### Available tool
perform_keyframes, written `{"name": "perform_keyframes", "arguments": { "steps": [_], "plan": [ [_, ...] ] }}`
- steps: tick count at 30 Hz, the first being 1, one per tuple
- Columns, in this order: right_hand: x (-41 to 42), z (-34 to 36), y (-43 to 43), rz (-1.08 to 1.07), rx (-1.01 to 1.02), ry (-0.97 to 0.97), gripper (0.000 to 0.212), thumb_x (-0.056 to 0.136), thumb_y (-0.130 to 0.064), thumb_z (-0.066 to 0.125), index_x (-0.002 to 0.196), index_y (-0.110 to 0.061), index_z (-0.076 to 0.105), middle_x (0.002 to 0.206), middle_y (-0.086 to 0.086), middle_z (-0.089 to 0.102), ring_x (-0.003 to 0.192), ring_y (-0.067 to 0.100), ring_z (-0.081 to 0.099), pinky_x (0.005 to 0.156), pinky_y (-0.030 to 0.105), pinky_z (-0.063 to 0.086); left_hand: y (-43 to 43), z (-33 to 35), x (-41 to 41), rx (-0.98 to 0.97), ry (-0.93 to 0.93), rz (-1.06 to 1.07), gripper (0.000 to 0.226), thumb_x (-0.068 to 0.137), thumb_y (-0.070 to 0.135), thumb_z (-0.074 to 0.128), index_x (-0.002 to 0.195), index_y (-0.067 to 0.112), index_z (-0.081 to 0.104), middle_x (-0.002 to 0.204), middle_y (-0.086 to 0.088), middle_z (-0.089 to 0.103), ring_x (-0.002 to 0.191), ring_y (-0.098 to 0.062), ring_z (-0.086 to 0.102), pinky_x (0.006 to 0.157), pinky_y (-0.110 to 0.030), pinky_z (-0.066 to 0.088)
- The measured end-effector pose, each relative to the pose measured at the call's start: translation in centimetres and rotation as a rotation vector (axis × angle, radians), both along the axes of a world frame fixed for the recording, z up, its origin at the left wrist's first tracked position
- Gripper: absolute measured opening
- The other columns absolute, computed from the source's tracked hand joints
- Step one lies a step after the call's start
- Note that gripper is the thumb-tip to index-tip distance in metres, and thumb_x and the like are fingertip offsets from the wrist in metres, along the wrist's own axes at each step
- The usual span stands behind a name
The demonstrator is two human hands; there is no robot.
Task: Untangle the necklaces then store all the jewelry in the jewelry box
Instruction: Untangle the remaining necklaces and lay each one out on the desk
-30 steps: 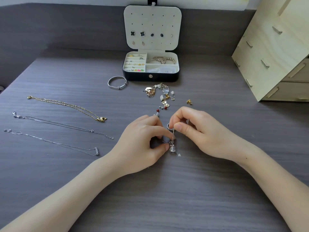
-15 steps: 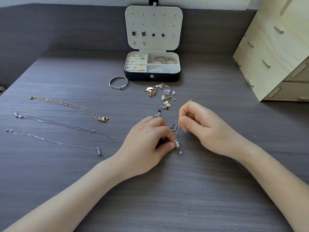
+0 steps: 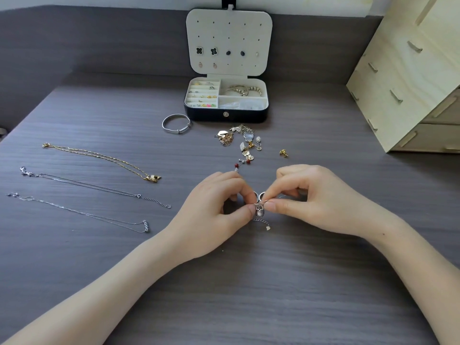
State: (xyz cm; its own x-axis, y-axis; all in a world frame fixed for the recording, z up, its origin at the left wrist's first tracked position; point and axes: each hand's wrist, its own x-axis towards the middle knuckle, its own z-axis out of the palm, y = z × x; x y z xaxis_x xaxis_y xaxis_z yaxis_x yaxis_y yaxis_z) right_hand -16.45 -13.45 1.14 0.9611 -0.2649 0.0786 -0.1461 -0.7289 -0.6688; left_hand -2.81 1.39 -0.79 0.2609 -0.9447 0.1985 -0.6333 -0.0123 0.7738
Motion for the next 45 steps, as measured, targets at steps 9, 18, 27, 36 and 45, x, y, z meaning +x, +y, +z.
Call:
{"name": "perform_keyframes", "arguments": {
  "steps": [9, 18, 27, 36, 45],
  "plan": [
    [-0.1, 0.9, 0.6, 0.021, 0.493, -0.02, 0.014, 0.079, -0.02, 0.061, 0.066, -0.023, 0.065, 0.063, -0.005, 0.05, 0.061, 0.009, 0.038, 0.059, 0.021, 0.031, 0.0, -0.5, 0.0, 0.001, -0.193, -0.041, 0.018, 0.074, 0.036, 0.053, 0.082, 0.023, 0.062, 0.086, 0.008, 0.057, 0.081, -0.007, 0.045, 0.077, -0.018, 0.036],
    [0.1, 1.2, 0.2, -0.038, 0.534, 0.032, 0.018, 0.064, -0.011, 0.047, 0.049, -0.021, 0.048, 0.056, -0.002, 0.042, 0.059, 0.01, 0.034, 0.054, 0.017, 0.028, 0.0, -0.4, 0.3, -0.092, -0.249, 0.028, 0.014, 0.084, 0.031, 0.054, 0.079, 0.019, 0.062, 0.083, 0.007, 0.059, 0.076, -0.013, 0.047, 0.07, -0.02, 0.036],
    [-0.2, 0.6, 0.4, 0.032, 0.453, 0.018, 0.011, 0.066, -0.03, 0.056, 0.059, -0.023, 0.06, 0.064, 0.006, 0.057, 0.065, 0.03, 0.046, 0.063, 0.041, 0.038, 0.2, 0.5, -0.2, -0.058, 0.123, 0.044, 0.004, 0.082, 0.025, 0.06, 0.078, 0.024, 0.061, 0.08, 0.007, 0.065, 0.063, -0.019, 0.048, 0.061, -0.028, 0.038],
    [-0.1, 0.6, 1.0, -0.03, 0.369, -0.119, 0.02, 0.074, -0.037, 0.055, 0.072, -0.019, 0.062, 0.081, 0.012, 0.064, 0.069, 0.038, 0.048, 0.064, 0.047, 0.04, 0.3, 0.1, -0.4, -0.042, 0.06, -0.007, 0.018, 0.08, 0.033, 0.055, 0.087, 0.018, 0.061, 0.068, 0.002, 0.057, 0.065, -0.014, 0.048, 0.061, -0.026, 0.041],
    [0.1, 0.2, 1.5, -0.053, 0.497, -0.086, 0.007, 0.084, -0.017, 0.052, 0.084, -0.01, 0.053, 0.063, 0.006, 0.065, 0.063, 0.022, 0.056, 0.064, 0.028, 0.043, 0.2, -0.1, -0.6, -0.003, 0.018, 0.041, 0.013, 0.086, 0.029, 0.055, 0.082, 0.021, 0.065, 0.058, 0.003, 0.048, 0.055, -0.007, 0.039, 0.053, -0.015, 0.028]
  ]
}}
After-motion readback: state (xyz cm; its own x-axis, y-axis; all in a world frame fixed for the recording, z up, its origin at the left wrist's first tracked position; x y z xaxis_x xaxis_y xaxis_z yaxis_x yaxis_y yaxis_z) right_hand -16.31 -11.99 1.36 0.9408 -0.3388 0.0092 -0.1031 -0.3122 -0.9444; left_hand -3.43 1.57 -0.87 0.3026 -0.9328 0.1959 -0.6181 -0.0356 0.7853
